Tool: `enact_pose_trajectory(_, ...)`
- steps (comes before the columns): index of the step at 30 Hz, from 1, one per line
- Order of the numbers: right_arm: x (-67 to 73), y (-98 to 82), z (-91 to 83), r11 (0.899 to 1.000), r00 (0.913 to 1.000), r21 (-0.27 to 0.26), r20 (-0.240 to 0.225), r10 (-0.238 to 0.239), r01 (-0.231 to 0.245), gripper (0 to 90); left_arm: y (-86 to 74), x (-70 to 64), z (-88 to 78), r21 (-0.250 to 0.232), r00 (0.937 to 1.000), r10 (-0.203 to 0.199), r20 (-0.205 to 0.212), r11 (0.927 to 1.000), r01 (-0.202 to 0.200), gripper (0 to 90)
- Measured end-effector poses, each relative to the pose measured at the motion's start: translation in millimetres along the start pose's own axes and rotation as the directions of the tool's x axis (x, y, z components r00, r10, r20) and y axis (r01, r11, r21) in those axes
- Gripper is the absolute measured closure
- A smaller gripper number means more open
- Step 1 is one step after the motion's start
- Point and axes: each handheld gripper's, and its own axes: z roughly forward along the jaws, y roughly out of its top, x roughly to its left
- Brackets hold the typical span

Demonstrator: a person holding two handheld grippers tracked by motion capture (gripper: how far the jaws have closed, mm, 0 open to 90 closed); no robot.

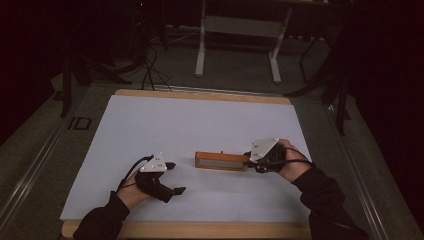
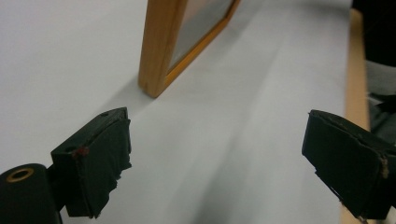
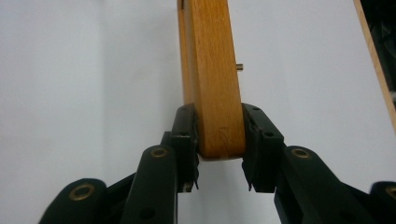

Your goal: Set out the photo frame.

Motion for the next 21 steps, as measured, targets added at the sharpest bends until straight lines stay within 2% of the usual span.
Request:
enact_pose_trajectory(2, 0.0, 0.0, 0.0, 1.000, 1.0000, 0.000, 0.000, 0.000, 0.000, 68.2, -0.6, 0.7, 0.1, 0.001, 1.0000, 0.002, -0.007, 1.0000, -0.002, 8.3)
enact_pose_trajectory(5, -12.1, 0.8, 3.3, 0.999, 0.9986, 0.006, -0.016, 0.051, -0.051, 67.2, -3.2, 3.3, 0.9, -0.005, 1.0000, -0.005, -0.007, 1.0000, 0.005, 8.4)
enact_pose_trajectory(12, -29.9, 2.4, 10.3, 0.993, 0.9931, 0.027, -0.026, 0.114, -0.114, 65.7, -4.9, 3.6, 3.3, -0.004, 1.0000, -0.007, -0.003, 1.0000, 0.007, 8.4)
enact_pose_trajectory(16, -37.1, 2.8, 13.3, 0.992, 0.9922, 0.030, -0.029, 0.122, -0.121, 65.0, -6.5, 5.3, 4.0, -0.009, 0.9997, -0.024, 0.002, 0.9997, 0.024, 8.4)
enact_pose_trajectory(21, -47.0, 2.7, 16.9, 0.990, 0.9896, 0.034, -0.041, 0.138, -0.136, 64.2, -7.8, 5.9, 5.2, -0.008, 0.9996, -0.027, 0.005, 0.9996, 0.027, 8.4)
